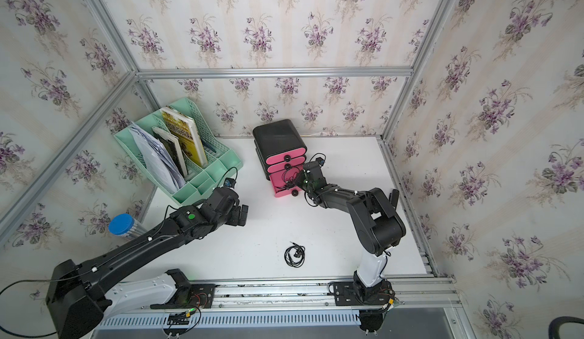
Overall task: Place the wired earphones into the drawer by color
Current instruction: Place the wired earphones in the drawer.
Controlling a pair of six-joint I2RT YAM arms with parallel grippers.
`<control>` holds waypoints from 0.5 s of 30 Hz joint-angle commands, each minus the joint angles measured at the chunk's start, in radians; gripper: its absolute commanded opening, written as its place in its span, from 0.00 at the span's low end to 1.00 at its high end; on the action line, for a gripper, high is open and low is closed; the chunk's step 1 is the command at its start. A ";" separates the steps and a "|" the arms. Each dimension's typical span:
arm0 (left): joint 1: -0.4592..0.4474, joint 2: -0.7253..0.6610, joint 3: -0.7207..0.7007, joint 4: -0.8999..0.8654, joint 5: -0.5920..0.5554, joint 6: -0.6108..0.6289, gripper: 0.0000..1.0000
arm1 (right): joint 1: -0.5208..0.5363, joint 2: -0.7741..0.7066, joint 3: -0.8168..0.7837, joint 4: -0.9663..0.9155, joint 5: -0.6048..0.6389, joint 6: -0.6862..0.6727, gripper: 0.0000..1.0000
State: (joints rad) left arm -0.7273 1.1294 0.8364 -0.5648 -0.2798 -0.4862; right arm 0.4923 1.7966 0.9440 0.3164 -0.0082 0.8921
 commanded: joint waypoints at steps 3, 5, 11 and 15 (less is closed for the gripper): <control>0.000 -0.010 -0.005 -0.009 -0.007 -0.010 0.99 | 0.011 0.020 0.020 -0.002 0.017 0.028 0.00; 0.000 -0.012 -0.006 -0.009 -0.006 -0.011 0.99 | 0.013 0.016 0.015 -0.006 0.017 0.033 0.00; 0.001 -0.013 -0.017 0.001 -0.005 -0.015 0.99 | 0.021 -0.014 -0.027 -0.008 0.031 0.042 0.00; 0.000 -0.010 -0.020 0.009 0.001 -0.016 0.99 | 0.023 -0.037 -0.054 -0.004 0.041 0.044 0.00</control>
State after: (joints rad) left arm -0.7273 1.1179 0.8181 -0.5640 -0.2794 -0.4934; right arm 0.5121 1.7699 0.8955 0.3099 0.0139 0.9363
